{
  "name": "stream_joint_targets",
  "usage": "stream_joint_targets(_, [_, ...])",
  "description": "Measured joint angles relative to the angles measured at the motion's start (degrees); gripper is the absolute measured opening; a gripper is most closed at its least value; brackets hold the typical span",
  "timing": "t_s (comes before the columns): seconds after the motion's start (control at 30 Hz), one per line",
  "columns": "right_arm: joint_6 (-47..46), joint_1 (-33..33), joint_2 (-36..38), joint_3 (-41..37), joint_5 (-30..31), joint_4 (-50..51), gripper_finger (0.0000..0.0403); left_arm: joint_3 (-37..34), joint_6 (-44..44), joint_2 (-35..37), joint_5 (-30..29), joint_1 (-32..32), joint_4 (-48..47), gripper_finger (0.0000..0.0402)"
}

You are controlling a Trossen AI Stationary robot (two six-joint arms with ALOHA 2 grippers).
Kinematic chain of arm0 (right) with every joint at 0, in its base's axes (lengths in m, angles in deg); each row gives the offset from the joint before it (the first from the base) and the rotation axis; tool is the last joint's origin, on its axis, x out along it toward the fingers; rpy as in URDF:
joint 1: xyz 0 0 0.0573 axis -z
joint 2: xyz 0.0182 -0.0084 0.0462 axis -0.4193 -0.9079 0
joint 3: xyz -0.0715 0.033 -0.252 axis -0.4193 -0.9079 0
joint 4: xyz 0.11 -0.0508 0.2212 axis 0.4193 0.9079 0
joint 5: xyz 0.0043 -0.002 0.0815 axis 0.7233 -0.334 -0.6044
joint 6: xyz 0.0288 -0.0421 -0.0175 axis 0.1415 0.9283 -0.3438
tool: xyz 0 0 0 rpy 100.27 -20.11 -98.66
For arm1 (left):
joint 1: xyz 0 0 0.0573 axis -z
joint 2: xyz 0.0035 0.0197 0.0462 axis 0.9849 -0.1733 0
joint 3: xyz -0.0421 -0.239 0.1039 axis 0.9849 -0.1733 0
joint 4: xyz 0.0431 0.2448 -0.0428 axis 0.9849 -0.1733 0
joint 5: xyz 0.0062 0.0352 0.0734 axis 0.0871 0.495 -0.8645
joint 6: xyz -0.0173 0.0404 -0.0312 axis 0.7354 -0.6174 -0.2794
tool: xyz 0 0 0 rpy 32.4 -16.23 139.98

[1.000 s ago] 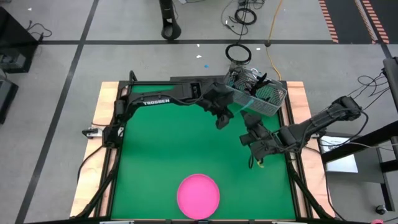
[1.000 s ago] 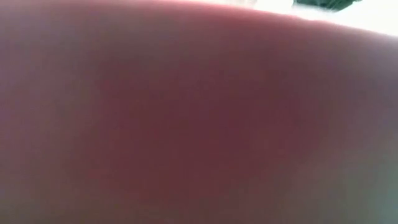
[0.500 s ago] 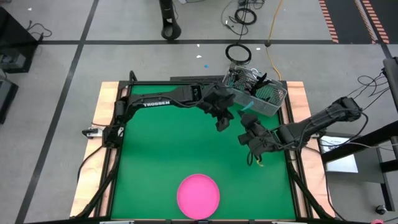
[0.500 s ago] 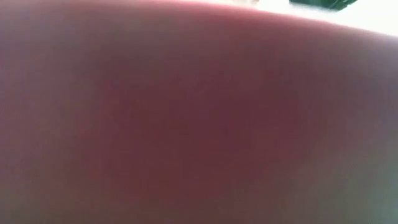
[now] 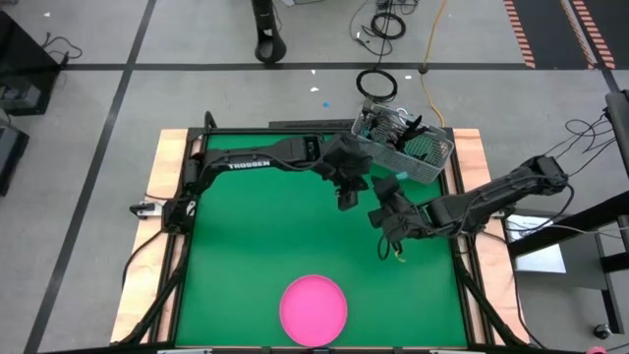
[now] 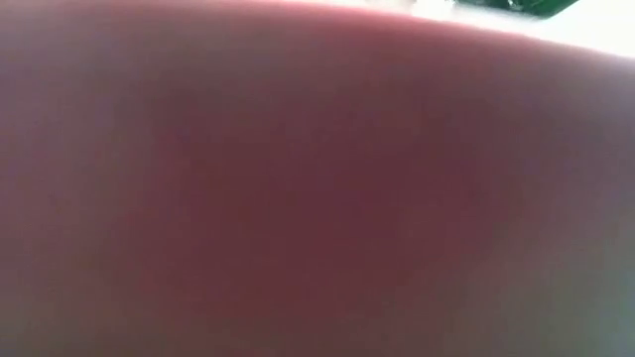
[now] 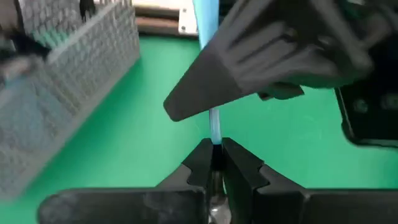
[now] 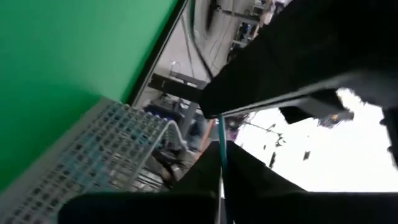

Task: Sort silverware
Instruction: Put the blue spoon into the utensil holder

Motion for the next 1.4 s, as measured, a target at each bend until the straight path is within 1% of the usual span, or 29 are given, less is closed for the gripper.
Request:
stream_joint_targets(0.13, [-10.72,-0.05,4.34,0.0,-0.88,7.53,0.0001,0.07,-6.64,0.0,0.16,-0.69,1.24,0.0064])
stream_joint_targets(0.17, [-14.16,-0.04,6.06,0.0,-2.75,10.57,0.0001,0.07,-8.15,0.0,0.29,-0.96,2.33,0.0074])
stream_joint_targets(0.27, [-25.93,0.39,11.78,0.0,-13.11,19.93,0.0,0.81,-9.61,0.17,0.27,-2.08,3.93,0.0101])
stream_joint_targets(0.33, [-33.84,0.94,14.92,0.02,-20.46,26.16,0.0,2.81,-9.95,0.17,0.25,-3.06,5.76,0.0116])
stream_joint_targets(0.47, [-46.34,1.2,19.61,0.02,-30.3,36.24,0.0,7.68,-14.94,0.54,1.12,-5.27,6.49,0.0145])
stream_joint_targets(0.53, [-51.02,0.92,21.93,0.0,-33.4,37.96,0.0,8.61,-16.96,0.68,4.29,-6.7,6.5,0.0157])
stream_joint_targets(0.57, [-52.97,0.62,23.27,-0.02,-34.34,38.18,0.0,8.61,-16.97,0.68,7.66,-7.62,6.21,0.0162])
stream_joint_targets(0.63, [-55.83,-0.37,26.68,-0.8,-34.54,37.45,0.0,8.45,-13.92,0.4,17.85,-9.99,4.93,0.0169])
stream_joint_targets(0.7, [-57.7,-1.77,30.7,-2.38,-34.52,36.25,0.0,7.03,-10.9,-0.42,28.06,-12.3,6.13,0.017])
stream_joint_targets(0.73, [-58.21,-2.44,32.89,-3.3,-34.38,35.28,0.0,5.7,-9.69,-0.53,31.68,-13.25,6.99,0.017])
stream_joint_targets(0.77, [-58.44,-3.0,35.28,-4.38,-34.28,33.83,0.0,4.1,-8.43,-0.61,34.03,-14.01,7.8,0.017])
stream_joint_targets(0.8, [-58.25,-3.43,37.63,-5.3,-34.25,32.6,0.0,2.64,-7.71,-0.76,35.04,-14.43,9.04,0.017])
stream_joint_targets(0.9, [-57.96,-4.01,42.52,-5.27,-32.96,31.63,0.0,-1.32,-6.19,-0.85,36.33,-14.14,16.41,0.017])
stream_joint_targets(0.93, [-57.94,-4.13,43.81,-5.2,-31.83,31.13,0.0,-2.39,-5.21,-0.85,37.42,-13.64,20.48,0.017])
stream_joint_targets(1.0, [-55.81,-4.21,46.22,-5.25,-31.46,28.46,0.0,-4.5,-3.75,-0.81,38.64,-12.32,29.18,0.017])
stream_joint_targets(1.07, [-52.67,-4.19,48.41,-5.29,-31.62,21.24,0.0,-6.26,-3.11,-0.81,37.59,-11.04,37.46,0.017])
stream_joint_targets(1.13, [-49.43,-4.19,50.35,-5.25,-32.88,13.92,0.0,-8.29,-3.02,-0.81,35.13,-10.05,46.4,0.017])
stream_joint_targets(1.23, [-46.65,-4.19,52.51,-5.24,-34.93,7.41,0.0,-9.85,0.35,-0.81,34.15,-9.48,58.76,0.017])
stream_joint_targets(1.33, [-46.74,-4.19,54.08,-5.22,-34.91,7.5,0.0,-10.89,3.51,-0.68,34.21,-9.48,67.76,0.017])
stream_joint_targets(1.4, [-47.47,-4.19,54.34,-5.22,-35.3,8.31,0.0,-11.21,6.07,-0.68,34.21,-9.48,70.65,0.0171])
